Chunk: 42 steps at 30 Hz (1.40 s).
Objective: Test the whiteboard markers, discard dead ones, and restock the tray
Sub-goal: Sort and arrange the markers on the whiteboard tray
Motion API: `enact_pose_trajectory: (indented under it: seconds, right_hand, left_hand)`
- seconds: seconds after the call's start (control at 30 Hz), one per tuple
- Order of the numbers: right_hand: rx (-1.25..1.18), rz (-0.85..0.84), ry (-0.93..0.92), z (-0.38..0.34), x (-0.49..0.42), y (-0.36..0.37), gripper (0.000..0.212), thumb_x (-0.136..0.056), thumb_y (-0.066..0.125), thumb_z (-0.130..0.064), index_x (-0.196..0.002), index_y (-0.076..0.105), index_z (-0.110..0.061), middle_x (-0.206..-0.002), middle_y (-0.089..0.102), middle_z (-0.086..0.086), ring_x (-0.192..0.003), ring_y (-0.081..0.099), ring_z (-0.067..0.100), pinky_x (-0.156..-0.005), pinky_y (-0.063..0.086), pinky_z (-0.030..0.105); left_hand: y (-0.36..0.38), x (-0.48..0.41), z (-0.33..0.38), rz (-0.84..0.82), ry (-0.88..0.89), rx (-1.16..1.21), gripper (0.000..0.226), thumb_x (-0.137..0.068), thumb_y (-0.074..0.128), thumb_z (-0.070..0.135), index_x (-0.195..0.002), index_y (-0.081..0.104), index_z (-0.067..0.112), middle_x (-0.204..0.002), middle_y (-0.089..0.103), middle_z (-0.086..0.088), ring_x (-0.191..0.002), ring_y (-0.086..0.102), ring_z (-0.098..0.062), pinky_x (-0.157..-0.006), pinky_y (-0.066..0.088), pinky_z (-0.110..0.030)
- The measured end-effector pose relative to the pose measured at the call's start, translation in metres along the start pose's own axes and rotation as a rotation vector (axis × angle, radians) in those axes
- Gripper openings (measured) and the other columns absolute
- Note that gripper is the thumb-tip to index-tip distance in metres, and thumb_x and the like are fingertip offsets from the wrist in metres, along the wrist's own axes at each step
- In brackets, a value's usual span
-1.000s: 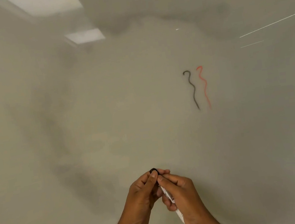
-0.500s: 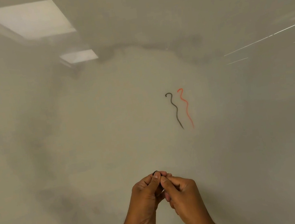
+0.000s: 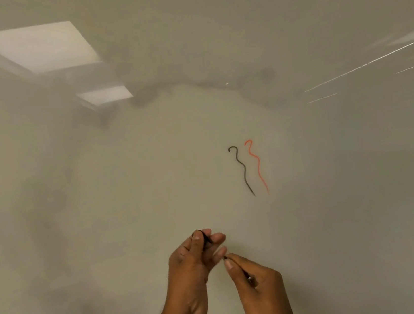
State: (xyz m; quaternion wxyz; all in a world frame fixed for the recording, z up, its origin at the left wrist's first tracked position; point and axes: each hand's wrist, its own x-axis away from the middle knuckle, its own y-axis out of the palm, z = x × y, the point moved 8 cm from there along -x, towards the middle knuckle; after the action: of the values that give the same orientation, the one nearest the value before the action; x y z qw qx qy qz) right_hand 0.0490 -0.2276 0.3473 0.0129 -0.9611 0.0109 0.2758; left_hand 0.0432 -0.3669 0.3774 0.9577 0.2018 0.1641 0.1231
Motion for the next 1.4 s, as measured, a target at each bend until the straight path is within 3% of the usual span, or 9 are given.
enact_pose_trajectory:
  seconds: [0.1,0.23,0.4,0.53,0.63,0.73,0.93,1.13,1.4]
  right_hand:
    - [-0.035,-0.022,0.062,0.008,-0.005,-0.005,0.018,-0.099,0.053,-0.035,-0.097,0.07,-0.04,-0.069,0.068,-0.012,-0.059,0.055,0.003,-0.062,0.046,0.019]
    - [-0.234,-0.091,0.08,-0.004,-0.025,-0.01,0.04,-0.1,0.052,-0.002,-0.123,0.059,-0.034,-0.087,0.075,0.007,-0.068,0.063,0.018,-0.059,0.047,0.027]
    - [-0.699,-0.104,0.083,-0.036,-0.047,-0.028,0.028,-0.098,0.05,-0.001,-0.105,0.076,-0.009,-0.104,0.072,0.023,-0.083,0.07,0.029,-0.065,0.056,0.028]
    - [-1.046,-0.211,0.132,-0.053,-0.066,-0.028,0.037,-0.092,0.045,-0.006,-0.123,0.066,-0.002,-0.119,0.067,0.026,-0.102,0.066,0.03,-0.075,0.055,0.032]
    - [-0.759,-0.14,-0.01,-0.066,-0.081,-0.031,0.029,-0.096,0.057,-0.018,-0.121,0.066,-0.007,-0.114,0.07,0.023,-0.1,0.066,0.028,-0.078,0.05,0.037]
    - [-0.345,0.038,-0.196,-0.078,-0.094,-0.033,0.036,-0.093,0.051,-0.047,-0.108,0.074,-0.024,-0.095,0.075,0.008,-0.089,0.064,0.017,-0.076,0.05,0.031]
    - [-0.107,0.199,-0.386,-0.095,-0.118,-0.025,0.007,-0.101,0.056,-0.021,-0.101,0.063,-0.02,-0.089,0.074,-0.004,-0.095,0.066,0.002,-0.078,0.045,0.007]
    - [0.084,0.287,-0.473,-0.084,-0.147,-0.017,0.006,-0.098,0.059,-0.034,-0.104,0.061,-0.033,-0.102,0.065,-0.014,-0.101,0.065,0.014,-0.086,0.056,0.038]
    - [0.142,0.329,-0.439,-0.031,-0.109,-0.03,0.012,-0.096,0.064,-0.023,-0.1,0.062,-0.035,-0.095,0.067,-0.012,-0.095,0.064,0.014,-0.08,0.053,0.029]
  left_hand:
    - [-0.004,-0.006,0.035,0.023,0.242,-0.165,0.03,-0.106,0.047,0.022,-0.111,0.069,0.003,-0.104,0.077,-0.013,-0.107,0.072,-0.024,-0.099,0.053,-0.045]
    - [0.003,-0.001,0.073,0.058,0.691,-0.546,0.027,-0.107,0.042,0.024,-0.117,0.067,0.021,-0.115,0.072,0.012,-0.116,0.064,-0.008,-0.1,0.05,-0.027]
    - [0.001,-0.026,0.085,0.062,0.853,-0.713,0.038,-0.109,0.036,0.031,-0.143,0.05,0.021,-0.134,0.06,0.016,-0.136,0.046,0.002,-0.111,0.038,-0.018]
    - [-0.001,-0.053,0.088,0.008,0.968,-0.894,0.046,-0.107,0.033,0.039,-0.15,0.041,0.028,-0.147,0.038,0.035,-0.15,0.03,-0.008,-0.118,0.034,-0.025]
    - [-0.002,-0.07,0.084,-0.015,1.04,-1.033,0.04,-0.107,0.031,0.037,-0.144,0.044,0.028,-0.156,0.019,0.04,-0.153,0.022,-0.008,-0.122,0.027,-0.03]
    - [0.001,-0.081,0.076,-0.047,1.142,-1.157,0.03,-0.107,0.032,0.028,-0.121,0.054,0.014,-0.162,0.032,0.009,-0.155,0.02,-0.014,-0.124,0.02,-0.038]
    - [0.002,-0.089,0.071,-0.015,1.257,-1.217,0.036,-0.109,0.03,0.025,-0.117,0.059,0.005,-0.157,0.042,-0.012,-0.152,0.029,-0.023,-0.125,0.021,-0.043]
    - [0.002,-0.088,0.07,0.007,1.303,-1.24,0.038,-0.108,0.032,0.023,-0.119,0.061,0.001,-0.157,0.043,-0.014,-0.152,0.03,-0.025,-0.125,0.022,-0.045]
    - [0.002,-0.09,0.068,0.032,1.339,-1.264,0.036,-0.105,0.037,0.018,-0.122,0.062,-0.002,-0.157,0.042,-0.015,-0.152,0.031,-0.025,-0.125,0.023,-0.046]
